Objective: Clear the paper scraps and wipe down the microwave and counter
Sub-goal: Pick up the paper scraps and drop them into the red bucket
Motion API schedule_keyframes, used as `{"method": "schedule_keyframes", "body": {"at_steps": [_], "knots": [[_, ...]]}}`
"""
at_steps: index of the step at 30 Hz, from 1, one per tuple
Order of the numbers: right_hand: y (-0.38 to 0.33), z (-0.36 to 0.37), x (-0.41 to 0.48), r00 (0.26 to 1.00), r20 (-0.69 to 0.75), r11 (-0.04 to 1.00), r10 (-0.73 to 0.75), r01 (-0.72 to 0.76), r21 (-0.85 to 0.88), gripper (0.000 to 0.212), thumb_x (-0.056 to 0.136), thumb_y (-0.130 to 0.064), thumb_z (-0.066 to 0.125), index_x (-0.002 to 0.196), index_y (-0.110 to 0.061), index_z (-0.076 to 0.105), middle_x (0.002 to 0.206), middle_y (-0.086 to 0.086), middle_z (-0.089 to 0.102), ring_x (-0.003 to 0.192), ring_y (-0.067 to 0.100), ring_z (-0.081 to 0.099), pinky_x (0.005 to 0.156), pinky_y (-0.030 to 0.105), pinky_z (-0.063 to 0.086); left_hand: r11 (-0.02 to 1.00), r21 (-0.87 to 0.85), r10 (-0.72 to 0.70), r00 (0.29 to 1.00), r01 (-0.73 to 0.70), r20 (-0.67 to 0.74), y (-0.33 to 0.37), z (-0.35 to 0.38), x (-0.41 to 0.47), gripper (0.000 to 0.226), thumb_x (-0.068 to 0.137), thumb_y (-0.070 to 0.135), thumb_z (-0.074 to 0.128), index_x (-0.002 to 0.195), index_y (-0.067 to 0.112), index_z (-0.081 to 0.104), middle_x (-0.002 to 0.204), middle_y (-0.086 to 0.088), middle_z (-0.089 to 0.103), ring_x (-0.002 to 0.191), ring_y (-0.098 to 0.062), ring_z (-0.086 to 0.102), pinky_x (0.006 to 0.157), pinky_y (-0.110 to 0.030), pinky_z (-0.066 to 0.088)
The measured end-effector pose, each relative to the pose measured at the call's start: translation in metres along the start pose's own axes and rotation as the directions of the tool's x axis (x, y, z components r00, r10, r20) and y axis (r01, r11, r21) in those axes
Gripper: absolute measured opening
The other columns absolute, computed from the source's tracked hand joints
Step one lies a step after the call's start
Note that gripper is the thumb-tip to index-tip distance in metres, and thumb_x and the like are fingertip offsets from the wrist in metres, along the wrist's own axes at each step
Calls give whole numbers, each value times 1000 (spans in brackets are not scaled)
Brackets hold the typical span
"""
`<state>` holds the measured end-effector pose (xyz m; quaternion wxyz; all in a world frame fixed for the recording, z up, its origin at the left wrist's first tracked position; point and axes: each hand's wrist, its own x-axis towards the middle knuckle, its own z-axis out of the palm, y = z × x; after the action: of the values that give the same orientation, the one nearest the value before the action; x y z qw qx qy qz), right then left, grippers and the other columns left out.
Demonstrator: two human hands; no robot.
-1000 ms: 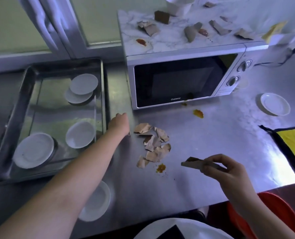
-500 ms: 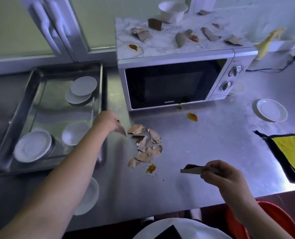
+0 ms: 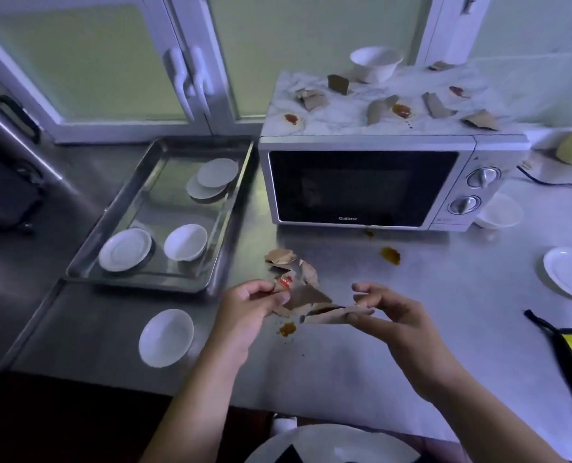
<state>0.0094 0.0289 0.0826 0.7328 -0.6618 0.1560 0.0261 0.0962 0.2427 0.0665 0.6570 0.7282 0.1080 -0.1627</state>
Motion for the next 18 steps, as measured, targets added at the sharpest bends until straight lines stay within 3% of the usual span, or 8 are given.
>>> {"method": "schedule_keyframes", "body": {"at_steps": [4, 8, 11, 14, 16, 18], "knots": [[8, -11, 1, 995, 92, 999, 28, -31, 32, 14, 77, 2, 78, 70, -4, 68, 113, -4, 72, 113, 10, 65, 85, 24, 55, 989, -133, -59, 998, 63, 34, -9, 34, -34, 20, 79, 0, 74, 68, 17, 77, 70, -4, 66, 56, -8, 51, 51, -15, 38], [22, -20, -1, 984, 156, 989, 80, -98, 109, 24, 80, 9, 72, 68, -12, 68, 84, 16, 72, 85, 28, 67, 86, 47, 53, 937, -297, -180, 983, 184, 41, -18, 54, -58, 18, 82, -1, 70, 77, 13, 80, 83, -13, 68, 65, -14, 56, 51, -19, 44], [31, -29, -2, 981, 166, 984, 97, -120, 135, 29, 81, 10, 70, 68, -16, 69, 75, 13, 67, 75, 28, 64, 75, 40, 56, 916, -335, -191, 975, 218, 112, -24, 60, -73, 13, 79, 5, 74, 90, 8, 79, 90, -17, 67, 69, -16, 57, 57, -21, 48], [36, -38, -2, 983, 141, 972, 116, -142, 189, 26, 82, 15, 66, 86, -11, 65, 79, 19, 66, 70, 27, 63, 67, 34, 56, 893, -380, -187, 967, 240, 172, -30, 61, -82, 25, 74, 18, 79, 98, 9, 77, 96, -16, 68, 79, -21, 66, 69, -27, 53], [39, -43, -3, 983, 119, 964, 142, -164, 208, 33, 83, 16, 65, 104, -9, 61, 81, 21, 67, 71, 25, 64, 68, 33, 57, 913, -346, -156, 968, 217, 196, -33, 63, -84, 29, 81, 20, 79, 107, 9, 74, 103, -14, 71, 88, -24, 68, 76, -31, 55], [41, -48, -6, 982, 107, 969, 157, -174, 177, 35, 83, 16, 66, 108, -8, 62, 78, 16, 69, 72, 24, 64, 71, 35, 56, 968, -203, -121, 983, 148, 138, -35, 70, -82, 24, 81, 9, 79, 105, 11, 73, 100, -11, 75, 85, -19, 70, 74, -27, 55]]}}
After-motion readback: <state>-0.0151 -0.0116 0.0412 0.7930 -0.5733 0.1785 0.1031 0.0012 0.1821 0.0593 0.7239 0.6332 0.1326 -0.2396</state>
